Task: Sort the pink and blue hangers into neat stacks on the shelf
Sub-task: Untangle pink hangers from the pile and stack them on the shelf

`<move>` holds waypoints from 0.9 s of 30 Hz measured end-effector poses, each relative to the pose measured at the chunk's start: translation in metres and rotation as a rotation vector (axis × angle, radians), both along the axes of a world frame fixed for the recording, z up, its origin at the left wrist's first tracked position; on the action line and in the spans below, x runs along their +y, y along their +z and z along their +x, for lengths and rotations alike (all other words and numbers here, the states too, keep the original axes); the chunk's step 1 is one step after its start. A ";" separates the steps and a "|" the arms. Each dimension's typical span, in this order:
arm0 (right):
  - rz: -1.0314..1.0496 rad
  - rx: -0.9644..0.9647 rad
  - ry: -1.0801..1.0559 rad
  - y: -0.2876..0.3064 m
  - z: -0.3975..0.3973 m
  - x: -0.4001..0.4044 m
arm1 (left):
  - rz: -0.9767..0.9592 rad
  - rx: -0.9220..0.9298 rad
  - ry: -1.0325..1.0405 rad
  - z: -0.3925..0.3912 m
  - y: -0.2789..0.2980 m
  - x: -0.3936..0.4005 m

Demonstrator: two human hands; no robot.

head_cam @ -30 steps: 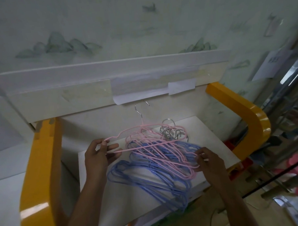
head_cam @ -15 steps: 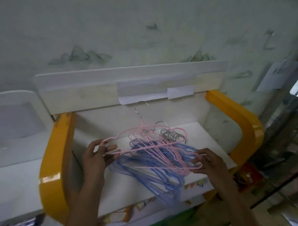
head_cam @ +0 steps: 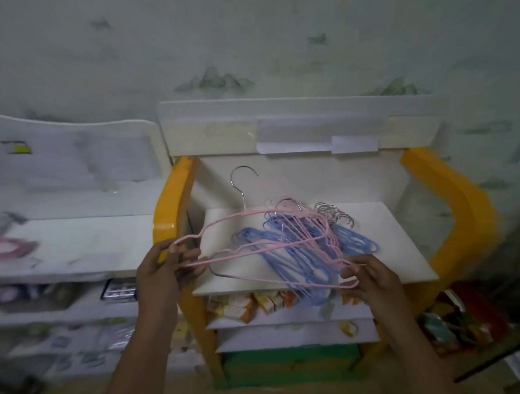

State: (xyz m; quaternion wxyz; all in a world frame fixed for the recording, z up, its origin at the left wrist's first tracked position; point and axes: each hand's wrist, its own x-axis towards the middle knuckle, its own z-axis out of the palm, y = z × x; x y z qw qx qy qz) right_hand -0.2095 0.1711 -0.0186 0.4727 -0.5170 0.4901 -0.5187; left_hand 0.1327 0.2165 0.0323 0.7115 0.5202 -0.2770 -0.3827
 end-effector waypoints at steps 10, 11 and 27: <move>-0.044 -0.056 0.189 0.013 0.092 -0.002 | -0.021 -0.023 0.208 0.077 0.009 0.071; -0.058 -0.044 0.201 0.015 0.104 -0.001 | -0.032 -0.017 0.223 0.087 0.009 0.078; -0.065 0.087 0.276 0.024 0.347 0.056 | 0.016 0.031 0.387 0.306 -0.003 0.171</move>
